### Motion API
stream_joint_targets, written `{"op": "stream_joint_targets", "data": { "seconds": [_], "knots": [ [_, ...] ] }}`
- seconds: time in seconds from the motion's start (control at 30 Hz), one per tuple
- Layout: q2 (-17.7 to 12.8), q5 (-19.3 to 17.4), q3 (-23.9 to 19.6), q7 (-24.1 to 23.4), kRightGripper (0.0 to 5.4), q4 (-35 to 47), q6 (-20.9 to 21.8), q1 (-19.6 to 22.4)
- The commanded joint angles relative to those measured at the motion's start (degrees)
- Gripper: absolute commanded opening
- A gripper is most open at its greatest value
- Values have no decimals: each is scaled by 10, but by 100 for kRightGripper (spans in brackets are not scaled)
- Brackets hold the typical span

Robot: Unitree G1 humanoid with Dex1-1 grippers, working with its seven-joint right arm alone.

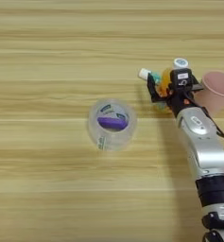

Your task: Move the objects on the table

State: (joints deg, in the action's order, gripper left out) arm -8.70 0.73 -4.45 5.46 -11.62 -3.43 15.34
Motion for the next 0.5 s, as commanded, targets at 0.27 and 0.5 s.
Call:
{"op": "stream_joint_targets", "data": {
  "seconds": [0.27, 0.5],
  "knots": [
    [-6, -8, -2, 3, 354, 19, 4, 45],
    [-3, -17, 4, 18, 353, 9, 9, 55]
  ]
}}
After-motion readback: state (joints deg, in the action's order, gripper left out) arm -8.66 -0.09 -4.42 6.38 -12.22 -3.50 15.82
